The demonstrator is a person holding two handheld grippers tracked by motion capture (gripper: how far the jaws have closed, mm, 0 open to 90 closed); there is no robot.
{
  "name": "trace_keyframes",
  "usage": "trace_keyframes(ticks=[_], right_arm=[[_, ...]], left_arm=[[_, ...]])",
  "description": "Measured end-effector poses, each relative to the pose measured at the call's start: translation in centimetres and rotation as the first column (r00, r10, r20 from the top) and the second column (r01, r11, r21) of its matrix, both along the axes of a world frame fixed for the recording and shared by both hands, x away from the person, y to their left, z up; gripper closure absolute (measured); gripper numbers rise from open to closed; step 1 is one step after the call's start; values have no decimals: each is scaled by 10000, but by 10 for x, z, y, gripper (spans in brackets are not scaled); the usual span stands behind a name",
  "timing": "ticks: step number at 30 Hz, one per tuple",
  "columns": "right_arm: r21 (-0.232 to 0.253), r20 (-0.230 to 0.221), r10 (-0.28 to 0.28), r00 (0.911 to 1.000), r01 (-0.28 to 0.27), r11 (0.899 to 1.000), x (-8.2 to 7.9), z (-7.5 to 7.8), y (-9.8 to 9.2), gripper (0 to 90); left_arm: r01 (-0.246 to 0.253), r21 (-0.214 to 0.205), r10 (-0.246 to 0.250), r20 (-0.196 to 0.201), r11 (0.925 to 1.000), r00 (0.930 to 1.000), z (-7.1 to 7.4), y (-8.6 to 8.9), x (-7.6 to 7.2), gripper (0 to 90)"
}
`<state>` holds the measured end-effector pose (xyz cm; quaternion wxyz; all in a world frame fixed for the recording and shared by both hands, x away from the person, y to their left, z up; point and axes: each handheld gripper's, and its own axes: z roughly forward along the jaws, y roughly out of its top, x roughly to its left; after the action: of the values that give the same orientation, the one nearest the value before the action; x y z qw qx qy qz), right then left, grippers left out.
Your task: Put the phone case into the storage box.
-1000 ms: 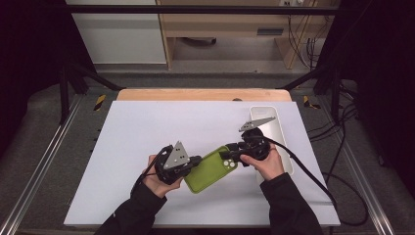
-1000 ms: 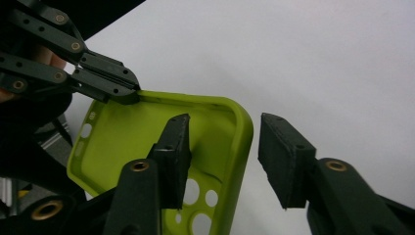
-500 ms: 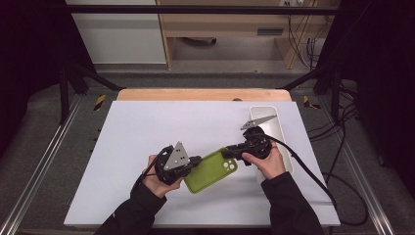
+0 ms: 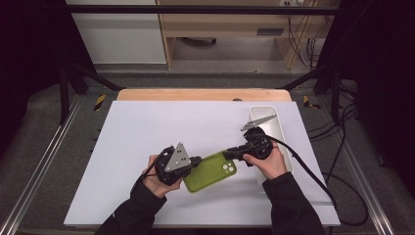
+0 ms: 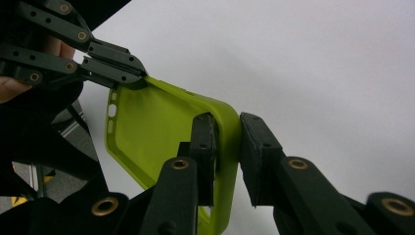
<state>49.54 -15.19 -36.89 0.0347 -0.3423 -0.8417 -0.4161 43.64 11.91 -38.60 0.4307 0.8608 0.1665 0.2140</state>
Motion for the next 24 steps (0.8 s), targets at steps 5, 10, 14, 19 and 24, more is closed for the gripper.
trace_keyframes(ticks=[5, 10, 14, 19, 24], right_arm=[[-73, -51, -1, 10000, 1, 10000, 0, 0, 0, 790], [-208, 40, 34, 10000, -33, 9998, -1, 1, -1, 795], [-249, 80, 18, 10000, -16, 9997, -2, 2, -2, 798], [-232, 99, 29, 9999, -27, 9997, -3, 3, -2, 800], [-243, 157, -36, 9999, 40, 9997, -4, 4, -3, 802]], left_arm=[[-1, 17, 1, 15, 10000, 10000, 0, 0, 0, 877], [51, 83, -51, 12, 10000, 10000, -1, -2, -1, 876], [82, 113, -82, 22, 9999, 10000, -2, -4, -1, 874], [95, 99, -94, -47, 9999, 9999, -3, -4, 0, 858], [134, -70, -135, -174, 9999, 9998, -5, -4, 2, 836]])
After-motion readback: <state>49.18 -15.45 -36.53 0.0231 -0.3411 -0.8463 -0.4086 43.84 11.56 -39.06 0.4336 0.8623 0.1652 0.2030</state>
